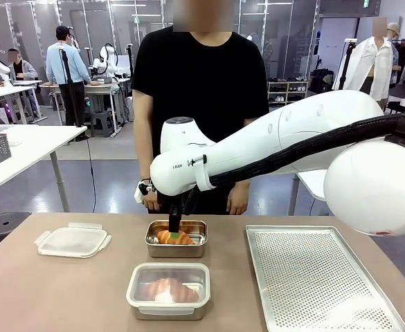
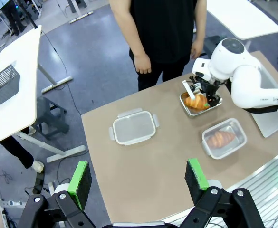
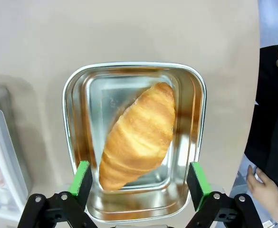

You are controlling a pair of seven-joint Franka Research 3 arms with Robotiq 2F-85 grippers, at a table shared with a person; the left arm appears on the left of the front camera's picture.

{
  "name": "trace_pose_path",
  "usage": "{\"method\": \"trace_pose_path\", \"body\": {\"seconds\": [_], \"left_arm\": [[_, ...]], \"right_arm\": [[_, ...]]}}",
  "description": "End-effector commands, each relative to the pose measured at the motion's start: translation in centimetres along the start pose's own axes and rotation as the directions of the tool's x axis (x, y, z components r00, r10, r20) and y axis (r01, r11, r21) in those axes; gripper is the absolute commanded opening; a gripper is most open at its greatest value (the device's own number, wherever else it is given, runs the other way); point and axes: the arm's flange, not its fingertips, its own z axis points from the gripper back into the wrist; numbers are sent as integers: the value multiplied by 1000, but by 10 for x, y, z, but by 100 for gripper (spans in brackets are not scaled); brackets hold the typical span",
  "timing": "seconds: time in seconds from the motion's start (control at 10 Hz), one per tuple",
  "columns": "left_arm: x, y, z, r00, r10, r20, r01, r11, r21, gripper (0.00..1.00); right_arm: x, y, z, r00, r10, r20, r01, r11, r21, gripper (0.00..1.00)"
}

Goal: Place the bread into the airtight container.
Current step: Pick up a Butter Roll and place it into an empty Airtight Container.

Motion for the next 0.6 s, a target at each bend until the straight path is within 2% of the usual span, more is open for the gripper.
{"method": "trace_pose_path", "body": {"seconds": [0.0,0.5], "left_arm": [[1,1,1,1000,-3,1,3,1000,1,100],[1,1,1,1000,-3,1,3,1000,1,100]], "right_arm": [[3,2,0,1000,3,1,-3,1000,1,100],[3,2,0,1000,3,1,-3,1000,1,100]]}}
